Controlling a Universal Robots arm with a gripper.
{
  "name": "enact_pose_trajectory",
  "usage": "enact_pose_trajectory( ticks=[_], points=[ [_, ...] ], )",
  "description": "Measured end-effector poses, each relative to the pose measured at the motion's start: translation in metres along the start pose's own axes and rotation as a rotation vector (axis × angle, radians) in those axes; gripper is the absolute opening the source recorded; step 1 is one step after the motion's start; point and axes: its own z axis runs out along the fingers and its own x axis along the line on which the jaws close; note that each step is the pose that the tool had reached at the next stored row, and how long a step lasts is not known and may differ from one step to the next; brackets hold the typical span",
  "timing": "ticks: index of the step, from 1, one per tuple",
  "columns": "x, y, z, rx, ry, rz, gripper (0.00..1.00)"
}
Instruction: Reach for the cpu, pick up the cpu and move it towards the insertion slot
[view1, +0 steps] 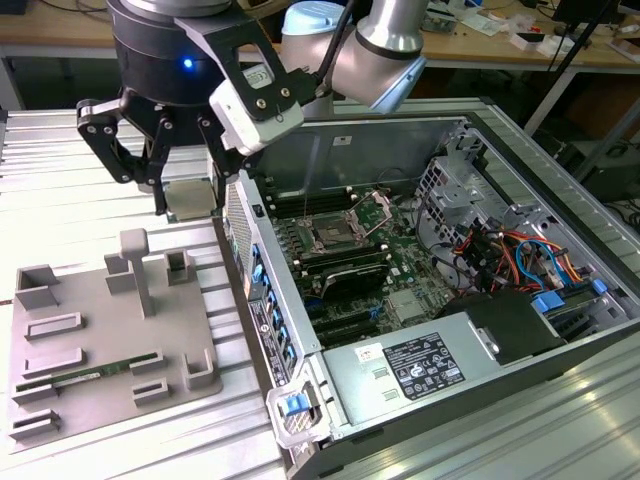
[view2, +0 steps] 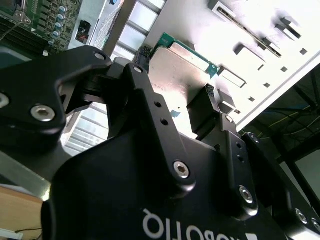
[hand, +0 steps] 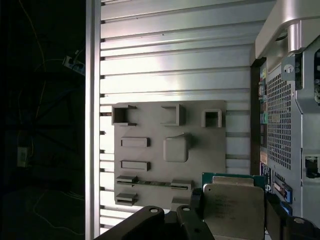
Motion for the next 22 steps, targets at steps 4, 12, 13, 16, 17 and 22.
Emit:
enact_pose_trajectory(
  ticks=[4, 12, 13, 16, 17, 22],
  points=[
    [-0.0024, 0.0000, 0.0001, -0.0001, -0.0001, 0.000, 0.55],
    [-0.0072, -0.0001, 0.0001, 0.0000, 0.0000, 0.000, 0.55],
    [-0.0075, -0.0001, 0.0001, 0.0000, 0.0000, 0.000, 0.55],
    [-0.0086, -0.0001, 0.0001, -0.0001, -0.0001, 0.000, 0.55],
    [-0.0091, -0.0001, 0.0001, -0.0001, -0.0001, 0.000, 0.55],
    [-0.0111, -0.0001, 0.0001, -0.0001, -0.0001, 0.000, 0.55]
  ],
)
